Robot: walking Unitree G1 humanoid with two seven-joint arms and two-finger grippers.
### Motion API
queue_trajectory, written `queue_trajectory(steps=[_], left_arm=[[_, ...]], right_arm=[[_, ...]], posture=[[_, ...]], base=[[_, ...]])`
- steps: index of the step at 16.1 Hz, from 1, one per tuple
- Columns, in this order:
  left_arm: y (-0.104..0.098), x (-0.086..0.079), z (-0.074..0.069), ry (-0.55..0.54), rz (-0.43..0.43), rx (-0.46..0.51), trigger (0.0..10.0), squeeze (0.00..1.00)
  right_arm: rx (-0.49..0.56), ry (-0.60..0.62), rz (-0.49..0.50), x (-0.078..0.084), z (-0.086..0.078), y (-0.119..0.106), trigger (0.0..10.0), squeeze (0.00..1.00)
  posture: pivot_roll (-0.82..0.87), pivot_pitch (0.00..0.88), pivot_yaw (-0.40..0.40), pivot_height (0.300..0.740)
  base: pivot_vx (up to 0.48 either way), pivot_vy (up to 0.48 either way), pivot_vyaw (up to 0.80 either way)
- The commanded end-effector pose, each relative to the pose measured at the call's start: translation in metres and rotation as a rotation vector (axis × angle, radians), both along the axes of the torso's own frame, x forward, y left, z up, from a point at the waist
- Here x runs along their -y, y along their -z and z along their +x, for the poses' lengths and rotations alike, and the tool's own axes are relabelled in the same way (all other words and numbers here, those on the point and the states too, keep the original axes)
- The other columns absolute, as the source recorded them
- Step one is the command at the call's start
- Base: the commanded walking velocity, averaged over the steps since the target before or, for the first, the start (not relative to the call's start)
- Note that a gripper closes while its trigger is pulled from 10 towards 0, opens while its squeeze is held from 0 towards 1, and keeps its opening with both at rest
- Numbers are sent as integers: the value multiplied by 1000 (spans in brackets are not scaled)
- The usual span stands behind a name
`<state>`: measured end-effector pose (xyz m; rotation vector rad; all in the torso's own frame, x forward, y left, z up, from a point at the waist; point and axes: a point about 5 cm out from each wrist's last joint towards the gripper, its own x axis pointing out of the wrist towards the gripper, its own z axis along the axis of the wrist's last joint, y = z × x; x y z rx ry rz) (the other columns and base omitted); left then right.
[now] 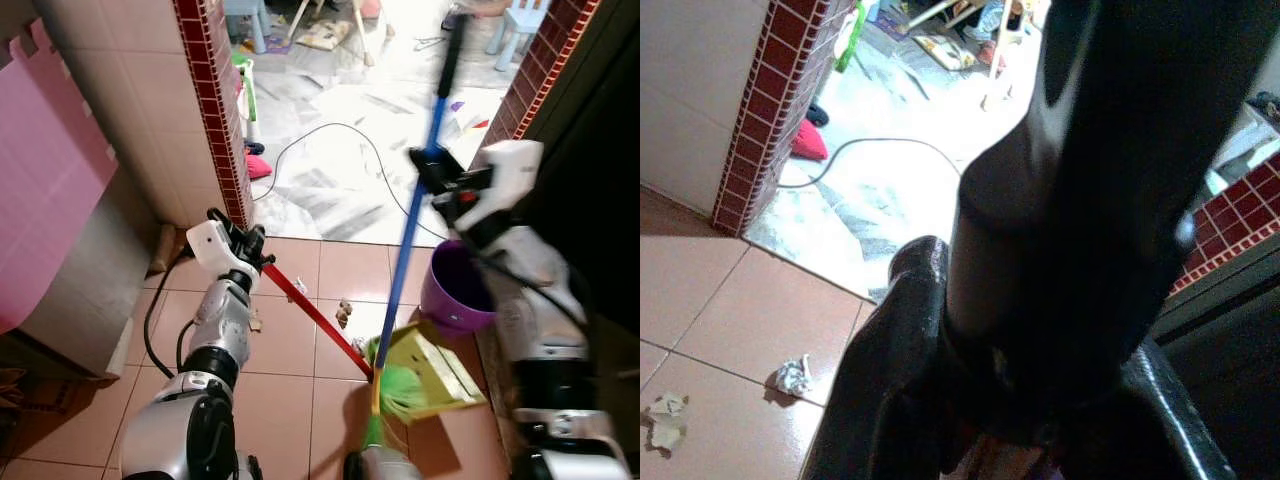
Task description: Sweep floor
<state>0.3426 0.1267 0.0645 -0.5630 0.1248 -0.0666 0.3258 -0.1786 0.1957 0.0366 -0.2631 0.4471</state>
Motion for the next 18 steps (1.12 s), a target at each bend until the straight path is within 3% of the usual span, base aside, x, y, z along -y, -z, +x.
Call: queue_trajectory(steps=[1, 2, 5, 6, 7, 8, 10, 11, 13, 16, 18], left_arm=[[-13, 0, 7, 3, -32, 61, 10000, 0], [-13, -3, 7, 0, -36, 62, 10000, 0], [-14, -6, 6, -2, -30, 77, 10000, 0], [-19, -8, 6, 7, -20, 107, 10000, 0], [-23, -11, 5, 14, -5, 138, 10000, 0], [-23, -11, 4, 15, -3, 143, 10000, 0], [-33, -12, -2, 24, 0, 193, 10000, 0], [-36, -12, -4, 27, 3, 207, 10000, 0], [-54, -17, -18, 8, 30, 274, 10000, 0], [-66, -30, -34, -14, 77, 303, 10000, 0], [-66, -37, -45, 8, 149, 278, 10000, 0]], right_arm=[[38, 18, -23, 5, 1, -7, 10000, 0], [56, 78, -89, 23, 0, -8, 10000, 0], [67, 234, -189, 47, -3, -5, 10000, 0], [49, 368, -264, 62, -10, 7, 10000, 0], [-11, 435, -259, 69, -19, 23, 10000, 0], [-22, 446, -260, 70, -21, 26, 10000, 0], [-151, 484, -125, 62, -43, 62, 10000, 0], [-163, 478, -120, 57, -46, 68, 10000, 0], [-235, 450, -86, 34, -64, 94, 10000, 0], [-220, 457, -178, 27, -70, 101, 10000, 0], [-174, 536, -232, 41, -70, 95, 10000, 0]], posture=[[-291, 0, -10, 740], [-289, 0, -10, 740], [-283, 0, -6, 740], [-272, 0, -3, 740], [-261, 0, 3, 740], [-261, 0, 3, 740], [-239, 0, 14, 740], [-229, 0, 16, 740], [-192, 0, 17, 740], [-165, 0, 15, 740], [-142, 0, 18, 740]], base=[[0, 0, 0], [0, 0, 0], [0, 0, 0], [0, 0, 0], [0, 0, 0], [0, 0, 0], [0, 0, 0], [0, 0, 0], [0, 0, 0], [0, 0, 0], [0, 0, 0]])
